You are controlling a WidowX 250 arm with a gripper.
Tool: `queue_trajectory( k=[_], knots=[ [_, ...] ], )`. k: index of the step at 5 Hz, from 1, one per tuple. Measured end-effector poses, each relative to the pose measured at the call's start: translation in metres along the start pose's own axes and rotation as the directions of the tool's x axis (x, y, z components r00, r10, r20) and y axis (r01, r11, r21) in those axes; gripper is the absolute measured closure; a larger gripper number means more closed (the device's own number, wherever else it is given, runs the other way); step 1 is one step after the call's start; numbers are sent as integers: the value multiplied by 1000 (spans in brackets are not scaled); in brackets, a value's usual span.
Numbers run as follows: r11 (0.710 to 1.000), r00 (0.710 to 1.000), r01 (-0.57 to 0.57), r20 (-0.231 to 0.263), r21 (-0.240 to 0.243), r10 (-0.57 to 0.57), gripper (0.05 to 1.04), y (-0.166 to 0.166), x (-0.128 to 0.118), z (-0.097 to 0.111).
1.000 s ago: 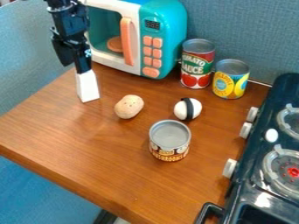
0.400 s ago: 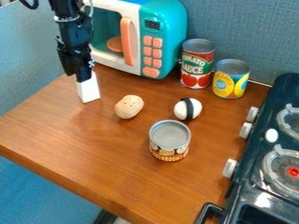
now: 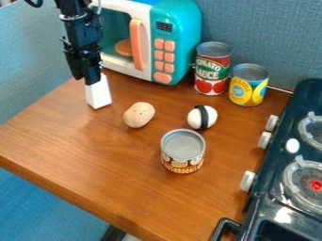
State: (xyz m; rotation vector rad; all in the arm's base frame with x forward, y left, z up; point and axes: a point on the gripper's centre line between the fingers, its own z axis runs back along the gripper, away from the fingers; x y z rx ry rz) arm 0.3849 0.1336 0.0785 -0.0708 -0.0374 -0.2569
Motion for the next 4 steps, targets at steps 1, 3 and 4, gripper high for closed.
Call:
queue_trajectory(
  k=[1,3,4],
  knots=[
    [999,999,-48,-1,-3,48,499,0,-2,2],
    [976,976,-205,85,72,198,499,-16,-28,56],
    [947,954,-300,42,110,297,499,-21,-50,52]
  ],
)
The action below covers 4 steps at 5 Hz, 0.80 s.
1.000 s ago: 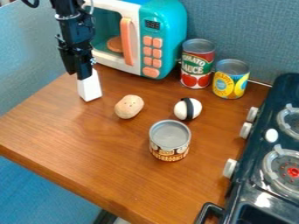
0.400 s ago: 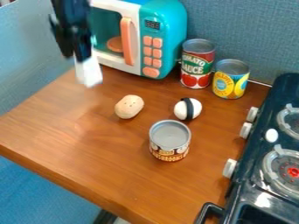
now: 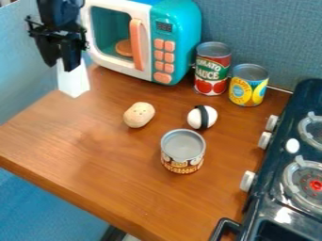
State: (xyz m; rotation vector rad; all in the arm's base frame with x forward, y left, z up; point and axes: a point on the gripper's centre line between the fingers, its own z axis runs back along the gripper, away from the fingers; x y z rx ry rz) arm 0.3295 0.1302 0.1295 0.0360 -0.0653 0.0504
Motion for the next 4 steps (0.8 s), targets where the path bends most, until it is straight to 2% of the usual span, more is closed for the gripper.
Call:
queue_trajectory(
  k=[1,2,3,4],
  knots=[
    [999,998,13,-56,-36,-15,499,-12,-22,-8],
    [990,992,105,-56,-96,-111,499,-42,-38,-17],
    [978,989,141,-28,-156,-147,499,-59,-46,-24],
    [973,986,161,-26,-168,-167,499,-66,-49,-29]
  ],
)
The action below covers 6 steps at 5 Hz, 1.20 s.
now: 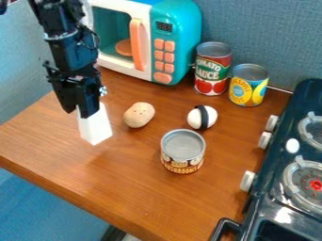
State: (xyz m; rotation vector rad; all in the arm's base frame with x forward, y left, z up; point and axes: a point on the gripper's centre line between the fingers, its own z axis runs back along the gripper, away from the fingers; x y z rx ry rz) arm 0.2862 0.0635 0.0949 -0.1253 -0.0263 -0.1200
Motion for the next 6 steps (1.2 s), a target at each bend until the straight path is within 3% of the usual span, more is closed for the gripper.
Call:
queue_trajectory(
  k=[2,3,6],
  knots=[
    [997,998,2,-69,71,3,499,-2,-17,-15],
    [997,997,-2,-74,80,8,499,-3,-19,-17],
    [997,996,-71,-43,39,72,499,0,-16,-21]
  ],
)
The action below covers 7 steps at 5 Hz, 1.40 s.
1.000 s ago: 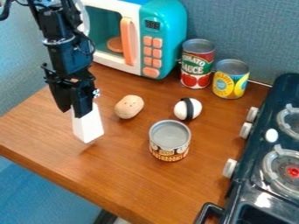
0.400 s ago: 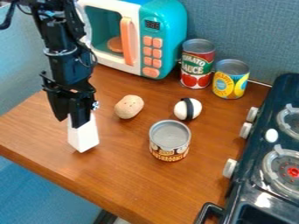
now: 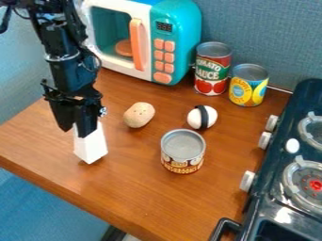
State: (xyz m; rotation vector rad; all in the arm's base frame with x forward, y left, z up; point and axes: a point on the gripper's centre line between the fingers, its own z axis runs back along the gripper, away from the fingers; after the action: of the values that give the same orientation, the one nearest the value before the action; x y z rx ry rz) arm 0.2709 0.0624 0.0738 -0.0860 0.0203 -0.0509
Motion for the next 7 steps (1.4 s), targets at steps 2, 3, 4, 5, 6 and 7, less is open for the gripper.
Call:
queue_trajectory(
  k=[2,3,4,5,6,7],
  knots=[
    [997,998,-65,-14,43,65,411,8,1,-8],
    [994,994,-89,-62,64,93,130,12,-4,-17],
    [992,992,-104,-60,65,108,77,13,-4,-17],
    [993,994,-105,-36,51,107,81,10,1,-4],
    [989,989,-115,109,90,105,83,8,23,48],
    [969,983,-107,168,221,70,83,-8,45,85]
  ],
)
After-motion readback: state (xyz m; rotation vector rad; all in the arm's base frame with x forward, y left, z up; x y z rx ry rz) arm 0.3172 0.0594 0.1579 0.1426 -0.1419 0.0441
